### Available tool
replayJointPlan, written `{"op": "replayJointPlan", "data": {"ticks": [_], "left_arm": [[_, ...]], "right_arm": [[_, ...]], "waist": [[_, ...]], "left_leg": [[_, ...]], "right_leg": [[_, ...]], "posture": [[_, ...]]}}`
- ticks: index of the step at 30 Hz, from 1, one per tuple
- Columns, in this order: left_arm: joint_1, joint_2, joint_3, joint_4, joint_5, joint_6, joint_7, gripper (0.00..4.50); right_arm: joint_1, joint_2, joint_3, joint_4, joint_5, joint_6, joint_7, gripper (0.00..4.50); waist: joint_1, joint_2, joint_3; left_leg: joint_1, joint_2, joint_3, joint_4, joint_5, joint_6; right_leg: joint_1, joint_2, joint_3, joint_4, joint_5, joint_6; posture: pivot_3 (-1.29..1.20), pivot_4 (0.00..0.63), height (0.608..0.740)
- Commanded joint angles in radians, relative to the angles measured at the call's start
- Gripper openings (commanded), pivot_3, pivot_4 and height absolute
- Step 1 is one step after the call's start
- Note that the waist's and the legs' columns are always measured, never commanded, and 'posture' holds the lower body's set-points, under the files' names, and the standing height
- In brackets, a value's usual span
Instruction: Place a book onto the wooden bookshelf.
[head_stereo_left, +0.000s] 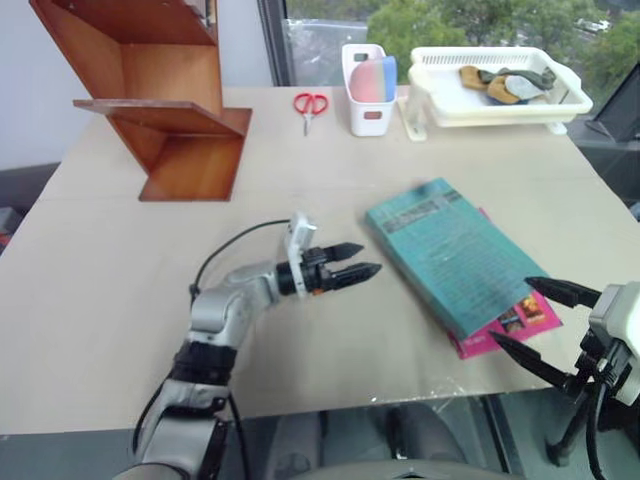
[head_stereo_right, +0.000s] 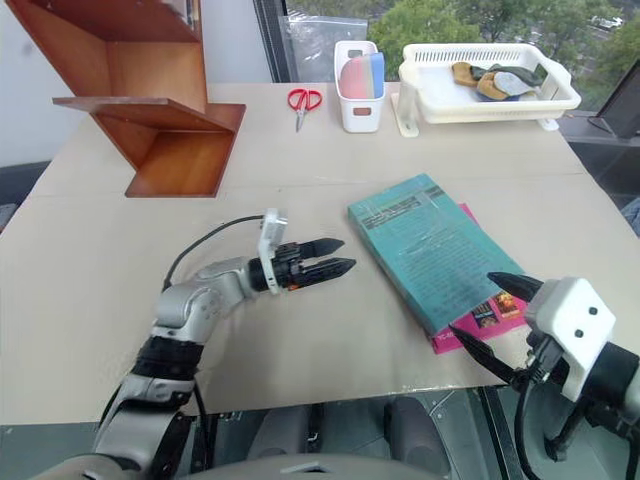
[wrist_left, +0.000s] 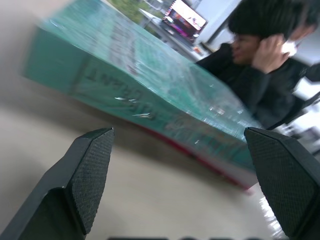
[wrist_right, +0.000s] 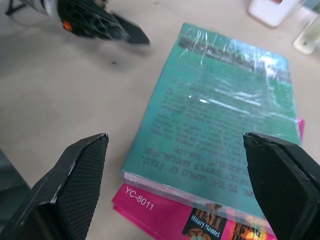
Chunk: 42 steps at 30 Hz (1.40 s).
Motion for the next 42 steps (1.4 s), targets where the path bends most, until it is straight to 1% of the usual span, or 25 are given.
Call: {"op": "replayJointPlan", "data": {"ticks": [1,8,11,17,21,26,41,42], "left_arm": [[-0.078,-0.065,0.060,0.058,-0.104,0.189,0.077,4.50],[-0.166,-0.121,0.192,0.101,-0.221,0.495,0.247,4.50],[-0.189,-0.175,0.261,0.097,-0.277,0.618,0.333,4.50],[-0.188,-0.265,0.337,0.065,-0.299,0.760,0.483,4.50],[-0.202,-0.320,0.396,0.089,-0.284,0.779,0.569,4.50],[-0.227,-0.367,0.438,0.122,-0.276,0.759,0.629,4.50],[-0.246,-0.405,0.486,0.174,-0.254,0.734,0.700,4.50],[-0.247,-0.408,0.487,0.180,-0.252,0.727,0.702,3.98]], "right_arm": [[0.053,0.009,-0.019,-0.022,-0.028,-0.094,-0.046,4.42],[0.124,-0.008,0.022,-0.022,-0.038,-0.185,-0.122,4.42],[0.133,-0.027,0.038,-0.022,-0.034,-0.198,-0.153,4.42],[0.138,-0.065,0.044,-0.022,-0.015,-0.205,-0.202,4.42],[0.147,-0.086,0.041,-0.022,0.001,-0.209,-0.224,4.42],[0.167,-0.103,0.039,-0.022,0.013,-0.227,-0.244,4.42],[0.220,-0.137,0.032,-0.022,0.028,-0.273,-0.290,4.42],[0.221,-0.138,0.032,-0.022,0.028,-0.273,-0.291,4.50]], "waist": [[0.000,0.000,0.000],[-0.003,0.000,0.000],[-0.002,0.000,0.000],[0.003,-0.001,0.000],[0.002,-0.001,0.000],[0.003,-0.001,0.000],[0.003,-0.001,0.001],[0.003,-0.001,0.001]], "left_leg": [[0.000,0.000,0.000,0.000,0.000,0.000],[0.000,0.000,-0.001,0.000,0.000,0.000],[0.000,0.000,-0.001,0.000,0.000,0.000],[-0.001,-0.001,-0.002,0.000,0.000,0.000],[-0.001,-0.001,-0.003,0.000,0.000,0.000],[-0.001,-0.002,-0.003,0.000,0.000,0.000],[-0.002,-0.002,-0.003,0.000,0.000,0.000],[-0.002,-0.002,-0.003,0.000,0.000,0.000]], "right_leg": [[0.000,0.000,0.000,0.000,0.000,0.000],[0.000,0.000,-0.001,0.000,0.000,0.000],[0.000,0.000,-0.001,0.000,0.000,0.000],[0.000,-0.001,-0.001,0.000,0.000,0.000],[0.000,0.000,-0.001,0.000,0.000,0.000],[0.000,-0.001,-0.001,0.000,0.000,0.000],[0.000,-0.001,-0.002,-0.001,0.000,0.000],[0.000,-0.001,-0.002,-0.001,0.000,0.000]], "posture": [[0.00,0.150,0.740],[0.00,0.150,0.740],[0.00,0.150,0.740],[0.00,0.150,0.740],[0.00,0.150,0.740],[0.00,0.150,0.740],[0.00,0.150,0.740],[0.00,0.150,0.740]]}}
